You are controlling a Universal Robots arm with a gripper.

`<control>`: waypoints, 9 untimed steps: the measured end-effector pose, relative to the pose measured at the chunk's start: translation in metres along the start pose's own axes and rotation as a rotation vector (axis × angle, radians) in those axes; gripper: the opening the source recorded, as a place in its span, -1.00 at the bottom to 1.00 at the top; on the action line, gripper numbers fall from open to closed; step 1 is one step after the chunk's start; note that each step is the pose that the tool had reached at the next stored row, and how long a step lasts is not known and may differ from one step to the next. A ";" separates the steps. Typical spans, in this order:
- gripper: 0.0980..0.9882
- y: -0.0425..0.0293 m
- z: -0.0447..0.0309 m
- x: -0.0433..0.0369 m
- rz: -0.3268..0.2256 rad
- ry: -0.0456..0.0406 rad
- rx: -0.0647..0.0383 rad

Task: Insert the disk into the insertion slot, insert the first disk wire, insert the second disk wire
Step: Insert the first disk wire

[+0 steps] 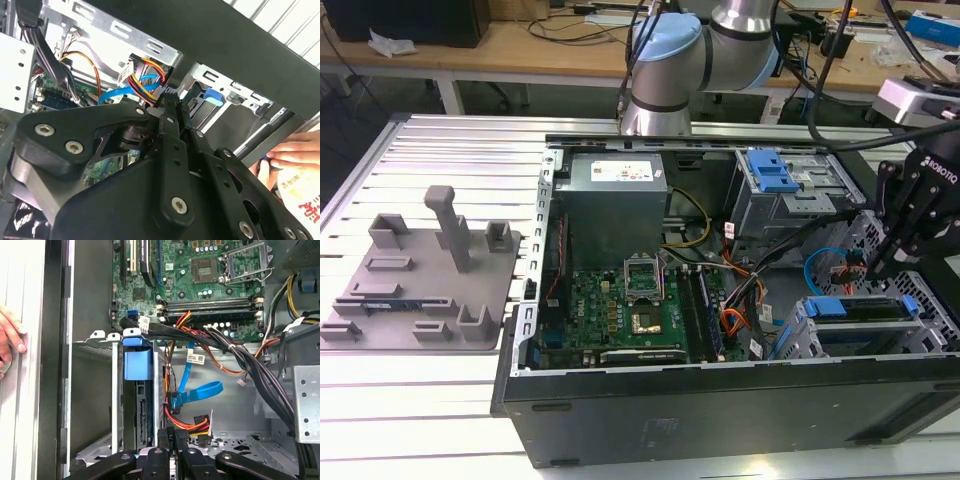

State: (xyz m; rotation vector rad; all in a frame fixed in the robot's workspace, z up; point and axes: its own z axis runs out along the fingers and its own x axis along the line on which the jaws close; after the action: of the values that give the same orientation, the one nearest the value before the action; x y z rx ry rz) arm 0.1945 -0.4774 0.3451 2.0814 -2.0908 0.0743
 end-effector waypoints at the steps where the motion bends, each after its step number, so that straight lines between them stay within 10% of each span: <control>1: -0.85 0.0003 -0.0011 0.0008 0.000 0.0000 0.002; 9: -0.85 0.0014 -0.0036 0.0166 0.016 -0.0025 -0.001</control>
State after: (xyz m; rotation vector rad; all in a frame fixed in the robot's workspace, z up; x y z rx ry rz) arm 0.1935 -0.4932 0.3515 2.0657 -2.1089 0.0734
